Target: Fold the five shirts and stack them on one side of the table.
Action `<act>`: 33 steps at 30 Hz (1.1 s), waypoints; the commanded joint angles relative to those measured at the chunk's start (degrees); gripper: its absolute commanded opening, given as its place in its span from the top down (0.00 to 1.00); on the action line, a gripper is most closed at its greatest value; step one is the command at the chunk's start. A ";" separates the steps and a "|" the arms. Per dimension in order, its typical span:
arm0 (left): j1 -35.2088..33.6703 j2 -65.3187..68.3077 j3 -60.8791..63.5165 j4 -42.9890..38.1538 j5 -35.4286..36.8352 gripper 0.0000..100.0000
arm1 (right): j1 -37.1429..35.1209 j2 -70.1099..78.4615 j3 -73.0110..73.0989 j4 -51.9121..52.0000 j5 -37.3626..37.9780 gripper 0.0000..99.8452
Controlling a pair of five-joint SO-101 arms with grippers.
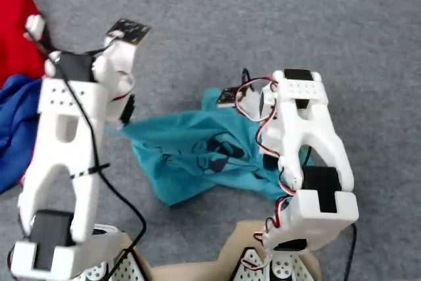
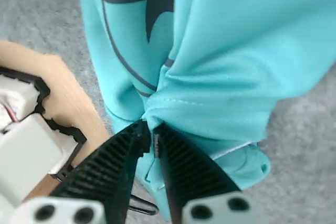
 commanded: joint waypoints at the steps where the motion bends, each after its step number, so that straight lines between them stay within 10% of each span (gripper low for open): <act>1: -3.69 -4.79 2.20 0.70 -2.90 0.98 | -0.48 -4.79 -1.10 0.97 2.99 0.99; 17: -7.65 -5.32 2.11 0.70 -5.89 0.98 | -1.01 -25.98 -9.27 1.23 6.77 0.84; 33: -10.55 -5.32 2.46 0.62 -6.59 0.98 | -17.10 18.59 -43.82 -2.37 -15.21 0.84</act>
